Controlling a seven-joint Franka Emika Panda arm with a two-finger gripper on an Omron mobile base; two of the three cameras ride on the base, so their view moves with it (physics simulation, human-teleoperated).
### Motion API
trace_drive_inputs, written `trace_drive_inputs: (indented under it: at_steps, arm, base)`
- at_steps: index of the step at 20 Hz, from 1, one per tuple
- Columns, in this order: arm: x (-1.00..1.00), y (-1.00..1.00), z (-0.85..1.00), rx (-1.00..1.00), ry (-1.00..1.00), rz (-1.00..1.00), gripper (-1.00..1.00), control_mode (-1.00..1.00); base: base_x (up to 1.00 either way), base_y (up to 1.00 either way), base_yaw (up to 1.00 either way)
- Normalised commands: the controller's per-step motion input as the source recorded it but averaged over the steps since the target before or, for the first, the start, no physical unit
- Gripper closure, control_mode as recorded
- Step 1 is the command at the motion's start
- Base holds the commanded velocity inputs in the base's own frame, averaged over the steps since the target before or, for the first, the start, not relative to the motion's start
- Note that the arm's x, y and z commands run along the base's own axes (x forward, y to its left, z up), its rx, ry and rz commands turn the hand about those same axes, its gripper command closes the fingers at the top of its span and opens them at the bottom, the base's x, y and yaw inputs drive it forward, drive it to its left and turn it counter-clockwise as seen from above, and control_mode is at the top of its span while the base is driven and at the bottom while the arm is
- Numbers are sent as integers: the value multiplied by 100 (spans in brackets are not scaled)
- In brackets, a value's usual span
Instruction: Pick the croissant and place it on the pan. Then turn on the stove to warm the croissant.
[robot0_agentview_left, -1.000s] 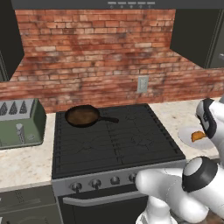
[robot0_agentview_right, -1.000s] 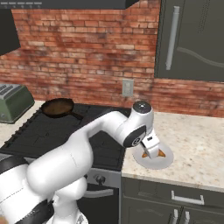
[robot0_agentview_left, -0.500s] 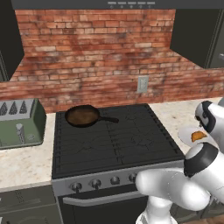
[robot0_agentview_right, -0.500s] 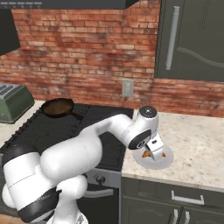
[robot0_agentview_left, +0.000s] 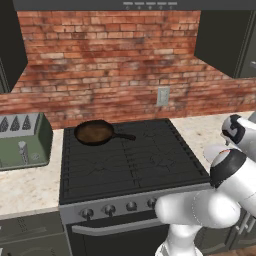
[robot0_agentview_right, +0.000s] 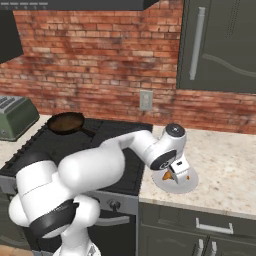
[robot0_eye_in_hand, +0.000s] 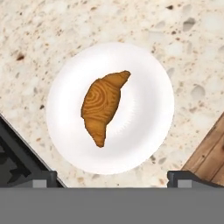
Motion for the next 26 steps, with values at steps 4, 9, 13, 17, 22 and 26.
trace_drive_inputs:
  at_steps: [4, 9, 13, 17, 22, 26]
  arm:
    - [18, 0, -14, 4, 4, 0, -100, -100]
    - [17, 0, -14, 3, 5, 0, -100, -100]
    - [14, -3, -10, 2, 4, 0, -100, -100]
    - [13, -9, -12, 3, 2, 0, -100, -100]
    - [13, -16, -14, 4, 0, 0, -100, -100]
    - [15, -11, -19, 3, 0, 0, -100, -100]
  base:
    - [0, 0, 0]
    - [0, 0, 0]
    - [0, 0, 0]
    - [0, 0, 0]
    - [0, 0, 0]
    - [0, 0, 0]
